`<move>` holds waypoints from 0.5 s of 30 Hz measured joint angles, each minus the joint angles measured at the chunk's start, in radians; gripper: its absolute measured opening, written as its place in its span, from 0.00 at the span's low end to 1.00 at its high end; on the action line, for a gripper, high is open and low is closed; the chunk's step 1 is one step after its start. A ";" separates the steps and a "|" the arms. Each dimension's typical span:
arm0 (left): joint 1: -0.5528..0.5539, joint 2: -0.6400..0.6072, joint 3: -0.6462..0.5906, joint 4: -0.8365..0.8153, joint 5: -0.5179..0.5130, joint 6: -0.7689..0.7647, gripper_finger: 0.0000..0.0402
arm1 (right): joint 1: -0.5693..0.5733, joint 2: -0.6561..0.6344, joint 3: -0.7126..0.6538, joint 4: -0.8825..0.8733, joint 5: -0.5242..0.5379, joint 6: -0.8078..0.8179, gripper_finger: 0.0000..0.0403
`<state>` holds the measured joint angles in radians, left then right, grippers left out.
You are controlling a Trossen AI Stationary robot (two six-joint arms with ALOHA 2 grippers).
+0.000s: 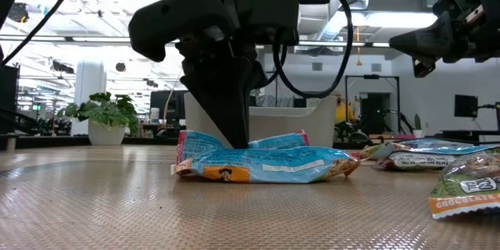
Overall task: Pick and place Granola Bars by type
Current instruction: Put the red granola bar into the transparent bin
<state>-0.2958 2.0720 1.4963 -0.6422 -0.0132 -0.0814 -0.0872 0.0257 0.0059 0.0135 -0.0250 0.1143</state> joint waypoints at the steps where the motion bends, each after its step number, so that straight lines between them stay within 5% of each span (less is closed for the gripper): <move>1: 0.000 0.000 0.006 -0.015 -0.003 0.000 0.00 | 0.000 0.000 0.000 0.000 0.000 0.000 0.00; 15: -0.002 -0.001 0.042 -0.053 -0.033 -0.008 0.01 | 0.000 0.000 0.000 0.000 0.000 0.000 0.00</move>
<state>-0.2976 2.0713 1.5383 -0.6955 -0.0460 -0.0891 -0.0870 0.0260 0.0057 0.0132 -0.0250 0.1143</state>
